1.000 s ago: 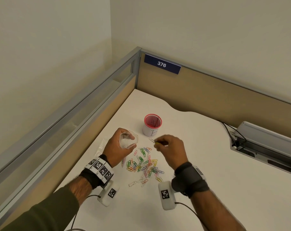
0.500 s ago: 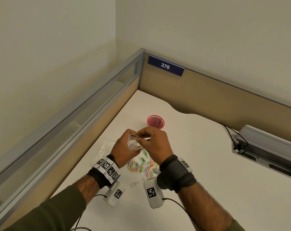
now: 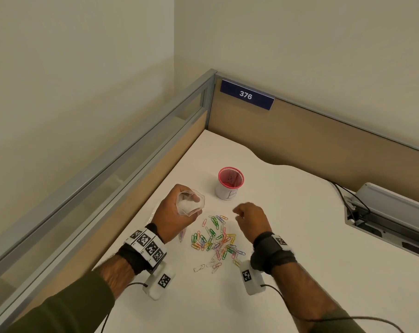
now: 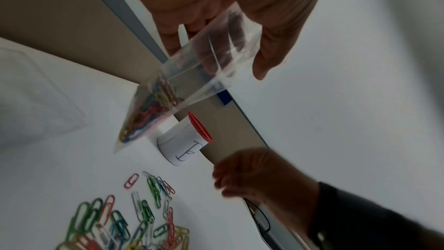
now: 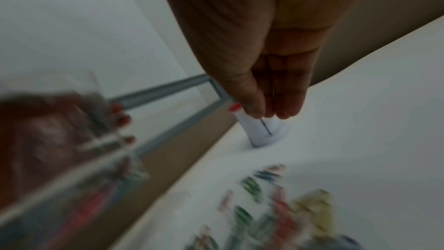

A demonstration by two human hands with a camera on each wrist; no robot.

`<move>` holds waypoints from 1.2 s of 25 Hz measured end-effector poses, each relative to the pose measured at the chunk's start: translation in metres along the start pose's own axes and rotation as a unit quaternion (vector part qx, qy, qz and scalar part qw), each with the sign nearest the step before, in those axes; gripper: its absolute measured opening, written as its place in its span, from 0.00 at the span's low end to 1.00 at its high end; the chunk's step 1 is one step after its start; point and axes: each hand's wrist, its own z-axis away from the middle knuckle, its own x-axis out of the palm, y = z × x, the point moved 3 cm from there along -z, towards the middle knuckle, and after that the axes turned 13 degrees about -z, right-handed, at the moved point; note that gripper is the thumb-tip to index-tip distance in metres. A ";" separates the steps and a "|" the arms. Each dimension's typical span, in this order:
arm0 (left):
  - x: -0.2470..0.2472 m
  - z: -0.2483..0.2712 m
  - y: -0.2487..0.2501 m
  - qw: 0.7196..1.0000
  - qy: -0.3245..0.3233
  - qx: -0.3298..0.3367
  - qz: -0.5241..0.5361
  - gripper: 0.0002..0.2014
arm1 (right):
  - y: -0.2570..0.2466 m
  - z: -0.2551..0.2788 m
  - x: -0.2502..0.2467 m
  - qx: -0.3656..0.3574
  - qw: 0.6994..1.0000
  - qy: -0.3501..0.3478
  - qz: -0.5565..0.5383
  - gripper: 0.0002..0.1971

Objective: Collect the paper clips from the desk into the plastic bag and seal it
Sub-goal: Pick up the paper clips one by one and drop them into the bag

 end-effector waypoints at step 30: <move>-0.027 -0.009 -0.013 0.999 0.041 -0.005 -0.005 0.21 | -0.012 0.012 0.098 -0.144 0.970 -0.159 0.114 0.17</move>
